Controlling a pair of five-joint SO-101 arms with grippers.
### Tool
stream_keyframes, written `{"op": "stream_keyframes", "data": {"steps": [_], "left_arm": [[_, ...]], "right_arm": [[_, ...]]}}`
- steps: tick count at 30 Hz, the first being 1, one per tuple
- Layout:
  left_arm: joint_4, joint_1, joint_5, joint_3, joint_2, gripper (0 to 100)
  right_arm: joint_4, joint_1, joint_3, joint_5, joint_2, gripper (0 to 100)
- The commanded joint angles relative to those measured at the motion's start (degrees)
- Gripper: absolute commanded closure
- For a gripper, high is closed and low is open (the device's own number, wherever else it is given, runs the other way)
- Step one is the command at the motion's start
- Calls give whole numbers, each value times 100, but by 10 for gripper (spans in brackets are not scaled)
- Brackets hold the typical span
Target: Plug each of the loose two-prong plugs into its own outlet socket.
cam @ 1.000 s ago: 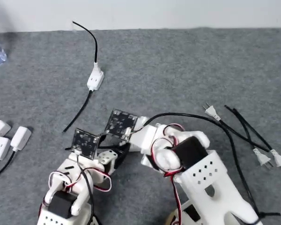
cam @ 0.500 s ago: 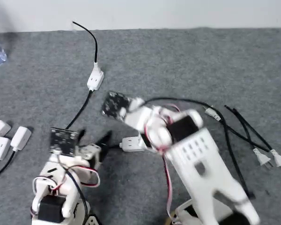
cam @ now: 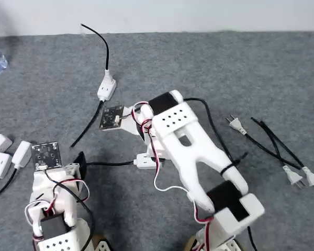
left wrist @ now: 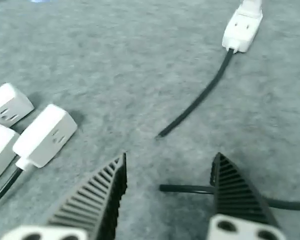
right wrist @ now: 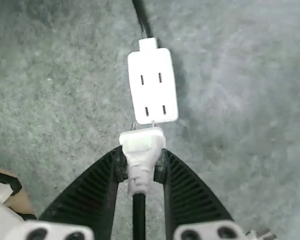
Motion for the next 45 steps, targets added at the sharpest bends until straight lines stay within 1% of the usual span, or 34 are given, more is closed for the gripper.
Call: {"op": "stream_keyframes", "data": {"steps": [1, 10, 15, 19, 24, 27, 30, 32, 35, 38, 40, 42, 45], "left_arm": [[-176, -97, -88, 40, -9, 742], [-167, -97, -88, 40, -9, 742], [-167, -97, -88, 40, -9, 742], [-167, -97, -88, 40, -9, 742], [-167, -97, -88, 48, -9, 742], [-176, -97, -97, 48, -9, 742], [-176, -97, -97, 48, -9, 742], [-176, -97, -97, 48, -9, 742], [-185, -97, -97, 57, -9, 742], [-185, -97, -97, 57, -9, 742], [-185, -88, -97, 57, -9, 742], [-185, -88, -97, 57, -9, 742], [-185, -88, -97, 57, -9, 742]], "right_arm": [[-198, 84, -325, 141, 84, 991], [-356, 145, -325, 281, 321, 991], [-303, 233, -325, 264, 119, 991], [-22, 338, -325, 264, -286, 991], [576, 954, -290, 448, -954, 991], [989, 1569, -255, 677, -1235, 991], [998, 2193, 255, 1011, -1446, 991], [681, 2519, 862, 1204, -1516, 991], [-180, 2888, 1925, 1319, -1640, 991], [-1015, 3073, 2769, 1363, -1719, 990], [-1305, 3099, 3112, 1363, -1754, 980], [-1341, 3125, 3209, 1354, -1780, 924], [-1376, 3327, 3209, 1345, -1842, 798]]}}
